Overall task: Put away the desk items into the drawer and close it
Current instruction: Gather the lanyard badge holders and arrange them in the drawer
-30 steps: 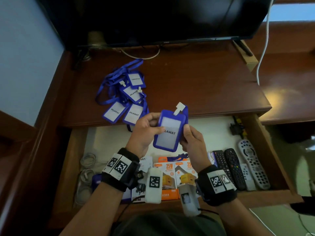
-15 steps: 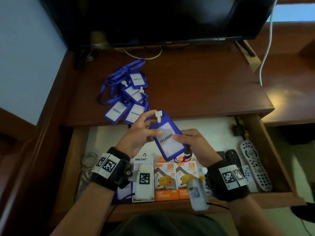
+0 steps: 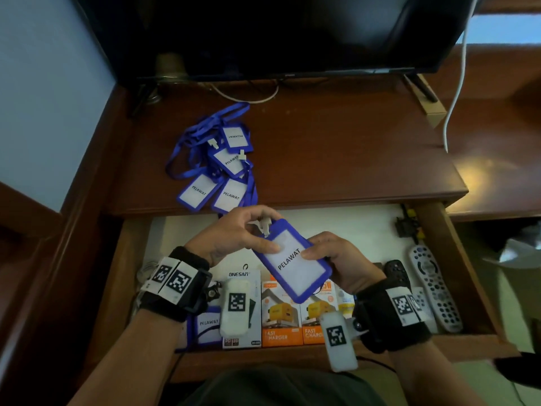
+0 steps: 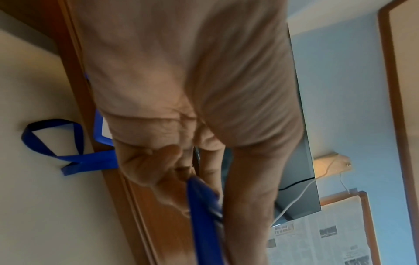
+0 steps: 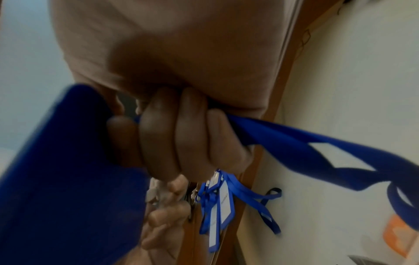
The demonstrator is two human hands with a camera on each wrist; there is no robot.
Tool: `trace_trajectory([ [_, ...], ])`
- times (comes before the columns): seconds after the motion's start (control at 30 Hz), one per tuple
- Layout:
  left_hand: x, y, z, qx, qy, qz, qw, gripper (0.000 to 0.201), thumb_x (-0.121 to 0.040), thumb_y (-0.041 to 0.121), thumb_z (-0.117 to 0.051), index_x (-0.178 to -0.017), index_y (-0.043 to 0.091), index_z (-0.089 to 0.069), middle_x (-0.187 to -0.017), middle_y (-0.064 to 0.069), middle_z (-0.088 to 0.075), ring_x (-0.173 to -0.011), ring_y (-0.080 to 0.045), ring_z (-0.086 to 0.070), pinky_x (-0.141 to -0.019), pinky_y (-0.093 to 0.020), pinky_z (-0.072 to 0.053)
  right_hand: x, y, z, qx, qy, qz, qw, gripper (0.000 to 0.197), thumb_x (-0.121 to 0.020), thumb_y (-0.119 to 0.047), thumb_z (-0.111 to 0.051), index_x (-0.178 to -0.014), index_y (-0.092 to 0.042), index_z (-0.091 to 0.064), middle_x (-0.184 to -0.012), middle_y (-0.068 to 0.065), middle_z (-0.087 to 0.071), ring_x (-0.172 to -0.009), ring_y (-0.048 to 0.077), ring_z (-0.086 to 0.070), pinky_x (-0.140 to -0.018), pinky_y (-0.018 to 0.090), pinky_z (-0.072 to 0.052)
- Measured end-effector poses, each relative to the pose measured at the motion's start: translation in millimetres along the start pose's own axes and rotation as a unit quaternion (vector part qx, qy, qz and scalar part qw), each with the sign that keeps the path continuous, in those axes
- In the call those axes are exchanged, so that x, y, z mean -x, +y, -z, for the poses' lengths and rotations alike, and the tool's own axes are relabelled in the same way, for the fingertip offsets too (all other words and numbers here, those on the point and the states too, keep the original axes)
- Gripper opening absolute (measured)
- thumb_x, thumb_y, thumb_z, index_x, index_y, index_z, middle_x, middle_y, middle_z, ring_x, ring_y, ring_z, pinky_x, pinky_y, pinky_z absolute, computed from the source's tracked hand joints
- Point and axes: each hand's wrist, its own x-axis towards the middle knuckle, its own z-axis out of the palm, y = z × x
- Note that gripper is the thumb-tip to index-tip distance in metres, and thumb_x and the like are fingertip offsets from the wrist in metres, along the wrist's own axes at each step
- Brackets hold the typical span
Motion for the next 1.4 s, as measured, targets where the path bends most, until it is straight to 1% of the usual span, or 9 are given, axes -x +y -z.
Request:
trace_trajectory([
  [0.1,-3,-3,-1,-0.024,-0.012,0.006,1.0,0.022,-0.068,0.018,-0.085,-0.088,0.02,-0.076,-0.089,-0.011,-0.065,-0.08,-0.017,-0.054,-0.074,-0.028,-0.046,-4,-2,1,-0.025,0.035,0.018,0.999,0.052,-0.051,-0.029,-0.075,-0.08,0.01,-0.056,-0.071,0.021,-0.054,-0.055,0.029,-0.054,-0.05,0.029,-0.039],
  [0.17,-5,-7,-3,-0.018,-0.015,0.007,1.0,0.037,-0.063,0.033,-0.086,-0.095,0.019,-0.076,-0.106,-0.033,-0.061,-0.088,-0.029,-0.055,-0.079,-0.039,-0.043,-4,-3,4,-0.053,0.05,0.022,0.997,0.034,-0.055,-0.023,-0.072,-0.07,0.004,-0.057,-0.074,0.023,-0.056,-0.06,0.033,-0.056,-0.055,0.032,-0.042],
  [0.23,-6,-8,-6,-0.014,-0.011,0.014,1.0,0.044,-0.065,0.03,-0.085,-0.104,0.018,-0.069,-0.107,-0.029,-0.064,-0.086,-0.03,-0.058,-0.071,-0.038,-0.045,-4,-5,5,-0.077,0.054,0.019,0.995,0.017,-0.059,-0.014,-0.068,-0.064,-0.001,-0.059,-0.074,0.022,-0.056,-0.061,0.034,-0.058,-0.056,0.034,-0.045],
  [0.4,-7,-11,-9,-0.069,-0.046,0.042,0.996,0.032,-0.079,0.019,-0.076,-0.109,0.014,-0.07,-0.093,-0.001,-0.074,-0.07,-0.019,-0.063,-0.057,-0.026,-0.05,-1,-3,3,-0.141,0.051,-0.007,0.989,0.012,-0.061,-0.01,-0.062,-0.057,-0.009,-0.051,-0.063,0.012,-0.052,-0.055,0.028,-0.057,-0.046,0.024,-0.047],
  [0.67,-14,-23,-17,0.024,0.136,0.031,0.99,0.012,-0.077,0.01,-0.075,-0.083,0.0,-0.072,-0.065,-0.006,-0.063,-0.047,-0.009,-0.046,-0.05,-0.022,-0.042,-11,4,-1,-0.214,0.125,0.007,0.969,0.016,-0.084,-0.029,-0.061,-0.084,-0.013,-0.061,-0.085,0.014,-0.059,-0.063,0.024,-0.052,-0.053,0.03,-0.038],
  [0.83,-19,-26,-15,0.048,0.226,0.035,0.972,0.017,-0.081,0.02,-0.074,-0.085,0.004,-0.073,-0.081,-0.018,-0.068,-0.047,-0.014,-0.051,-0.059,-0.017,-0.044,-9,0,-6,-0.092,0.11,0.028,0.989,0.041,-0.093,-0.027,-0.056,-0.054,-0.02,-0.042,-0.052,-0.004,-0.023,-0.044,0.011,-0.015,-0.044,0.025,-0.015],
  [1.03,-16,-26,-12,-0.013,0.177,0.053,0.983,0.038,-0.076,0.037,-0.076,-0.092,0.002,-0.074,-0.073,-0.013,-0.073,-0.044,-0.015,-0.048,-0.053,-0.016,-0.041,-10,-2,-1,-0.008,0.167,0.057,0.984,0.03,-0.091,-0.016,-0.062,-0.064,-0.013,-0.049,-0.049,-0.003,-0.027,-0.041,0.011,-0.018,-0.039,0.021,-0.02],
  [1.17,-13,-27,-8,0.049,0.139,0.046,0.988,0.059,-0.064,0.037,-0.077,-0.095,-0.013,-0.067,-0.075,-0.015,-0.07,-0.071,-0.031,-0.054,-0.049,-0.018,-0.042,-9,-1,0,0.022,0.154,0.057,0.986,0.028,-0.091,-0.016,-0.063,-0.065,-0.013,-0.054,-0.046,-0.003,-0.031,-0.039,0.009,-0.022,-0.039,0.018,-0.025],
  [1.4,-9,-28,-8,0.074,0.075,0.095,0.99,0.027,-0.071,0.024,-0.074,-0.081,0.0,-0.072,-0.07,-0.01,-0.065,-0.06,-0.018,-0.047,-0.046,-0.015,-0.039,-10,-1,-1,0.089,0.161,0.066,0.981,0.027,-0.086,-0.01,-0.068,-0.06,-0.012,-0.061,-0.039,-0.006,-0.041,-0.033,0.005,-0.031,-0.04,0.019,-0.029],
])
